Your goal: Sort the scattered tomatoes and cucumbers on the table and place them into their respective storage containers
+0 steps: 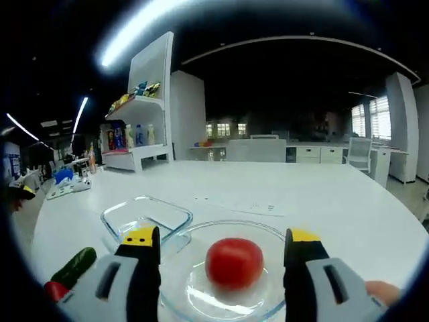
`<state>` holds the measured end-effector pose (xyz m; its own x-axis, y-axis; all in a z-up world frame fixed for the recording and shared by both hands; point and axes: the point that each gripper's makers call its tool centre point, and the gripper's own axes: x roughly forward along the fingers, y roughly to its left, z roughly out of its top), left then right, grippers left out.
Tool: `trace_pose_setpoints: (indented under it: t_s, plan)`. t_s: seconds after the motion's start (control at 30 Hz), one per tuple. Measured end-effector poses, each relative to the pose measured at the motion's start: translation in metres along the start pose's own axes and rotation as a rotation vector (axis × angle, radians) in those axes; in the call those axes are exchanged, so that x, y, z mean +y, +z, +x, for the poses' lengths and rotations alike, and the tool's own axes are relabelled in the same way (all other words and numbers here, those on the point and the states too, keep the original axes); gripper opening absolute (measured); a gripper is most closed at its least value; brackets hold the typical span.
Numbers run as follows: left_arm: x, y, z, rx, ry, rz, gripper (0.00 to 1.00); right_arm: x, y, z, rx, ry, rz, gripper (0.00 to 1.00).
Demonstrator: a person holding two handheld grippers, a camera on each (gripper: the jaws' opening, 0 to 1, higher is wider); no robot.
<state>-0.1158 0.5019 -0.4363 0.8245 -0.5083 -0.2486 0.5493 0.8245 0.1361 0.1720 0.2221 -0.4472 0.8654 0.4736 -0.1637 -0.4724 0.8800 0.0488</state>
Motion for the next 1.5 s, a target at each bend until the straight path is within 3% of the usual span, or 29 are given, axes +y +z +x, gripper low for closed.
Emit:
trace_pose_setpoints:
  t_s: [0.17, 0.67, 0.83, 1.17, 1.5]
  plan:
    - [-0.001, 0.001, 0.002, 0.001, -0.006, 0.001, 0.95, 0.007, 0.012, -0.019, -0.04, 0.014, 0.006, 0.74]
    - [0.001, -0.002, 0.006, 0.006, -0.013, -0.003, 0.95, 0.026, 0.016, -0.08, -0.102, 0.063, 0.029, 0.9]
    - [0.002, -0.003, 0.008, 0.008, -0.017, -0.006, 0.95, 0.033, 0.01, -0.101, -0.089, 0.093, 0.046, 0.96]
    - [0.0, -0.006, 0.014, 0.019, -0.024, -0.009, 0.95, 0.037, 0.008, -0.14, -0.108, 0.091, 0.087, 0.97]
    - [-0.003, -0.006, 0.017, 0.021, -0.034, -0.008, 0.95, 0.031, -0.009, -0.161, -0.085, 0.095, 0.164, 0.97]
